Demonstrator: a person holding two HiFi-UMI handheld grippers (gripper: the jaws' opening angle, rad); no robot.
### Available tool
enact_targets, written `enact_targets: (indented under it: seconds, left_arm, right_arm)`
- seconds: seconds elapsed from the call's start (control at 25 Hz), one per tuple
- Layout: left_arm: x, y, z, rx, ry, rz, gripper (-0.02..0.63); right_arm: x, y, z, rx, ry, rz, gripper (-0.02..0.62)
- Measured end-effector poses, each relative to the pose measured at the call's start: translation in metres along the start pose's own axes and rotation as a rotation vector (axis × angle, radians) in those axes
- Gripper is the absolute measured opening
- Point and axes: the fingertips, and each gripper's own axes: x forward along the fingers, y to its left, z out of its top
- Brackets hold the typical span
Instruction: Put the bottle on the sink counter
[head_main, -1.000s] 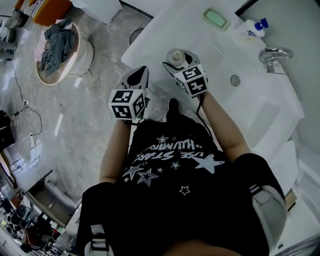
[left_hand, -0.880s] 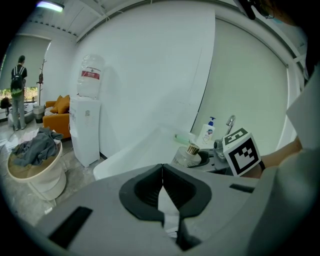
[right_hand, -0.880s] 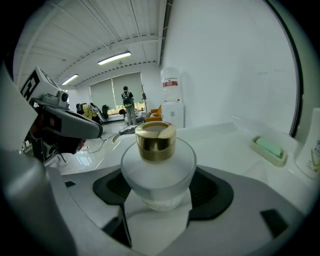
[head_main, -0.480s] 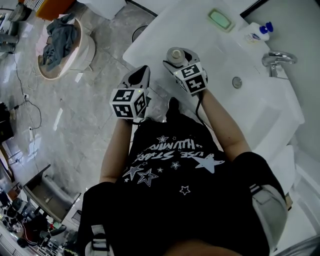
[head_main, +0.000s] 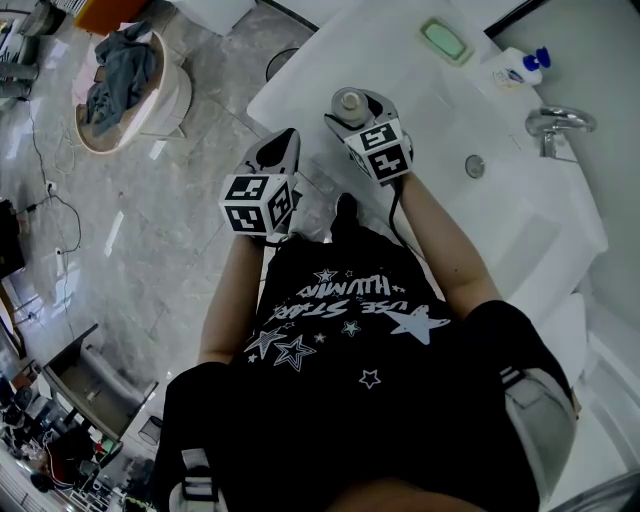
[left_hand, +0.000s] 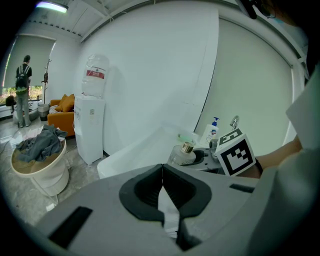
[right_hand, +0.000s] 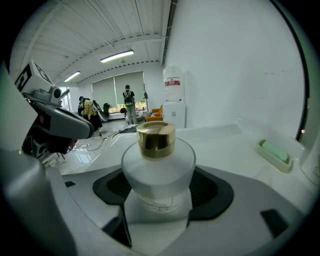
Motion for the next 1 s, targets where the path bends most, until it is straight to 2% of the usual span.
enact_targets:
  seconds: [0.52, 0.72, 0.88, 1.0]
  left_arm:
    - [-0.008, -0.001, -0.004, 0.004, -0.003, -0.026, 0.009]
    - [-0.020, 0.002, -0.006, 0.000, -0.013, -0.044, 0.009]
    - [-0.031, 0.000, -0.010, 0.010, -0.007, -0.080, 0.009]
    - [-0.042, -0.006, -0.008, 0.026, -0.013, -0.104, 0.009]
  right_arm:
    - [-0.003, 0.006, -0.003, 0.044, 0.009, -0.016, 0.330]
    - [-0.012, 0.010, -0.014, 0.084, 0.053, -0.036, 0.331]
    - [-0.025, 0.011, -0.022, 0.147, 0.070, -0.077, 0.331]
    - [-0.047, 0.009, -0.021, 0.184, 0.043, -0.137, 0.330]
